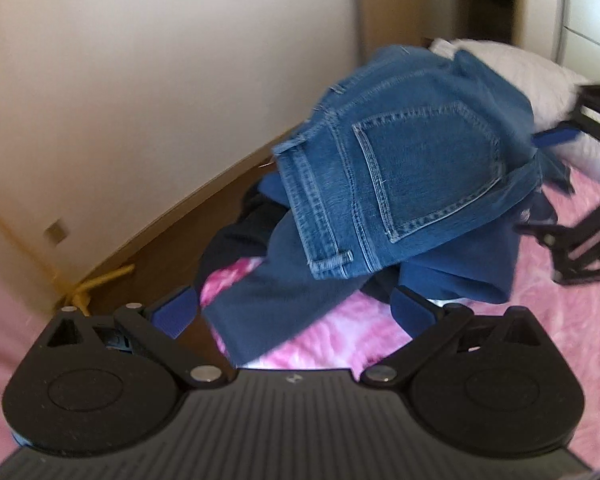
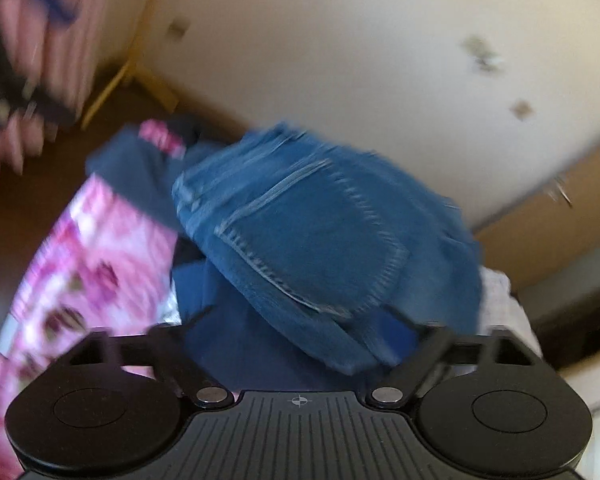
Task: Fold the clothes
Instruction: 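Grasp the blue jeans waistband with the right gripper while the left gripper approaches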
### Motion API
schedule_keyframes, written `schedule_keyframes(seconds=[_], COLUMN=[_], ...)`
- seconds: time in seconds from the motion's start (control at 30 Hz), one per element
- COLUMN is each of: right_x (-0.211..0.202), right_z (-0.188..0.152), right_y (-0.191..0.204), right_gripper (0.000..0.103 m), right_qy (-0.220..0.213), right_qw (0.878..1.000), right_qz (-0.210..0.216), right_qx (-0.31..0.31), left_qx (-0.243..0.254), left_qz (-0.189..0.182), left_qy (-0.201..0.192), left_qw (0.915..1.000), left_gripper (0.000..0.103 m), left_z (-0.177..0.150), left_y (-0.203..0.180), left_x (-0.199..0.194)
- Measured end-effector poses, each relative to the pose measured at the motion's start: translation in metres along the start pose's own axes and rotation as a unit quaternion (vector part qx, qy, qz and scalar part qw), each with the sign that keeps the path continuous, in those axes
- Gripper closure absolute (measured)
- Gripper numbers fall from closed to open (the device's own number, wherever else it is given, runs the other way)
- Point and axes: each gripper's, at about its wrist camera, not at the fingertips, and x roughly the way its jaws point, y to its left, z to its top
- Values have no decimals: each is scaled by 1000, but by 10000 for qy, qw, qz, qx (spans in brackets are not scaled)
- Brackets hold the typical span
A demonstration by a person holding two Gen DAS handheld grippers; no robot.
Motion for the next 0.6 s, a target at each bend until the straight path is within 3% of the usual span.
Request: schedule_keyframes(seconds=[0.13, 0.3, 0.33, 0.4, 0.43, 0.47, 0.6], right_x=[68, 123, 127, 126, 122, 117, 87], right_z=[15, 17, 18, 22, 25, 29, 46], right_y=[13, 30, 30, 22, 16, 9, -32], right_gripper=[25, 25, 31, 58, 77, 87, 94], right_qy=[235, 398, 351, 217, 142, 69, -209], right_qw=[9964, 9825, 9809, 9833, 9856, 9880, 9971], right_qz=[-59, -96, -161, -233, -228, -216, -62], right_qx=[-808, -1815, -1909, -1794, -1667, -1526, -724], left_qx=[551, 1207, 1363, 1677, 1802, 1904, 1998], left_qz=[-342, -619, -630, -621, -619, -620, -633], left_qy=[43, 120, 117, 77, 46, -15, -274], left_qw=[9979, 9907, 9886, 9839, 9817, 9798, 9774], left_gripper=[1, 1, 1, 1, 1, 1, 1], left_z=[-1, -12, -15, -18, -18, -17, 2], left_y=[5, 0, -2, -7, -10, -12, -18], left_x=[61, 113, 118, 126, 129, 131, 133])
